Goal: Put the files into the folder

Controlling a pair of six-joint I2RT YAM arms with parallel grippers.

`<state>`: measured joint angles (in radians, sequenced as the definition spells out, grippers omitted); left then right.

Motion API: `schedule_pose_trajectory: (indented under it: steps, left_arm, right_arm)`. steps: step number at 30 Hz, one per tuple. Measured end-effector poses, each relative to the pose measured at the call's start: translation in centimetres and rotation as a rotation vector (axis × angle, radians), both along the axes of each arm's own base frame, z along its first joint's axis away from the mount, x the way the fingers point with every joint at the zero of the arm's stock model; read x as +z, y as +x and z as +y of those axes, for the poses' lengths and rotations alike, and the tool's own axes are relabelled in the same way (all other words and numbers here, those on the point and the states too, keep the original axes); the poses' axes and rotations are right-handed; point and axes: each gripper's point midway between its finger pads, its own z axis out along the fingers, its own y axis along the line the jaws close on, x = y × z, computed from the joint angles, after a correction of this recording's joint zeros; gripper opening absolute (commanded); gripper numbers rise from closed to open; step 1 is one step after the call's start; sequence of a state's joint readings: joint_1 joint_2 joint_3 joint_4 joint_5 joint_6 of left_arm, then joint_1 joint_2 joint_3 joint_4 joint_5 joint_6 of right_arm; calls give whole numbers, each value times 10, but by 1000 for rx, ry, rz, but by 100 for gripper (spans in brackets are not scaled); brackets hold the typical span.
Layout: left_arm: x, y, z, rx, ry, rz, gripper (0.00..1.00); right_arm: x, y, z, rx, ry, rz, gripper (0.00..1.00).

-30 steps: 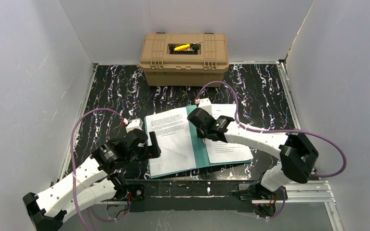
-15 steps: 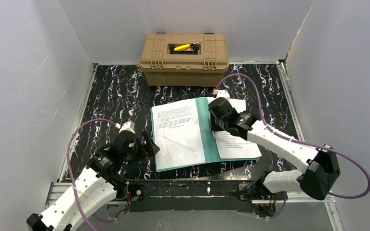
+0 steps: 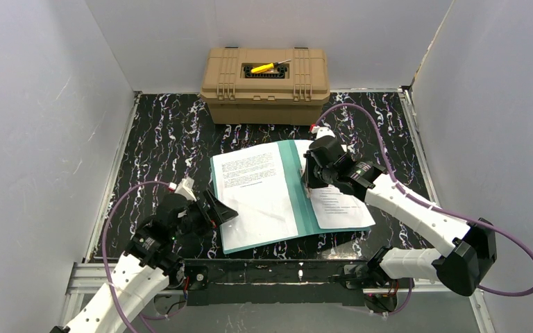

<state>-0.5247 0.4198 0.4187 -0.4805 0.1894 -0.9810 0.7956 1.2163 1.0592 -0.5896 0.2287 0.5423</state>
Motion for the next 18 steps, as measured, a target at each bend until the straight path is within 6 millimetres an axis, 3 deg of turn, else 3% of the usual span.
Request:
schedule_pose_trajectory:
  steps: [4,7,14,16,18]
  left_arm:
    - [5,-3,-8,-16,-83,-2,63]
    - [12,-4,-13,-25,-134,-12,43]
    - [20,-8,-17,-34,-183,-14,15]
    - [21,-8,-17,-35,-188,-12,1]
    - [23,-9,-18,-36,-194,-13,0]
  right_arm:
    - [0,-1,1,5,6,7,1]
    - [0,-2,1,9,9,11,1]
    - [-1,-1,0,7,6,13,1]
    - [-3,-2,-1,4,4,17,1]
    - [-6,-3,-2,6,0,23,1]
